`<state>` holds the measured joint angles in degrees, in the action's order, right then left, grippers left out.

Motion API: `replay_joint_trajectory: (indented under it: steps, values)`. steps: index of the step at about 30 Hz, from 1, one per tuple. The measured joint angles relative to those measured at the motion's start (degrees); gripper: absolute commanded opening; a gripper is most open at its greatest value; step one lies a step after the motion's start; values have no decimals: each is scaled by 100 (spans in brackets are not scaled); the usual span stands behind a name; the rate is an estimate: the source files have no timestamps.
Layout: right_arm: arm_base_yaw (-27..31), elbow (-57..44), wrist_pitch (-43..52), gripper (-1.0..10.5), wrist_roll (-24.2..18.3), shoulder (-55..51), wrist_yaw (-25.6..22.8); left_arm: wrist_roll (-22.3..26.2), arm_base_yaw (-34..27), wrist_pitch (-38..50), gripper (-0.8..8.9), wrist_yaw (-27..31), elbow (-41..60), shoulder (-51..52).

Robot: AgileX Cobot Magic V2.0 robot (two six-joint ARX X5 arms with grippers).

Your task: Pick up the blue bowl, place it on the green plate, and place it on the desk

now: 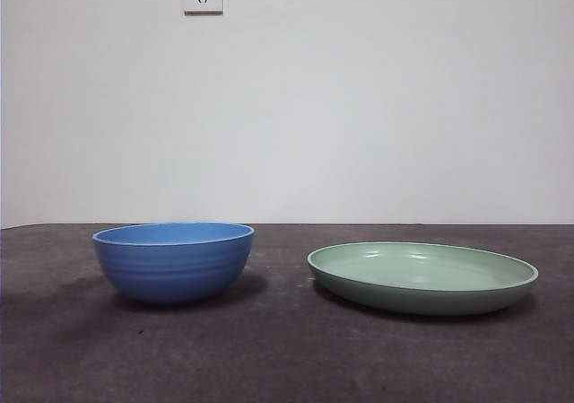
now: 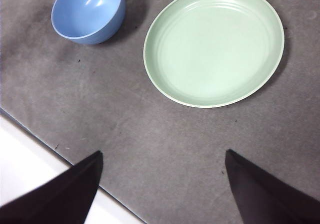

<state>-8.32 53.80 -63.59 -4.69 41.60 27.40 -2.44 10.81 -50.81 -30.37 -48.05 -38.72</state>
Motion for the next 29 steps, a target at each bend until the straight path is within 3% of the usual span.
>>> replay_joint_trajectory:
  steps: [8, 15, 29]
  values:
    - [0, 0, 0, 399, 0, 0, 0, -48, 0, 90, 436, 4, -4, -94]
    - [0, 0, 0, 399, 0, 0, 0, -304, 146, 452, 436, 105, -291, -761]
    - [0, 0, 0, 399, 0, 0, 0, -302, 732, 538, 433, 1878, -1749, -3314]
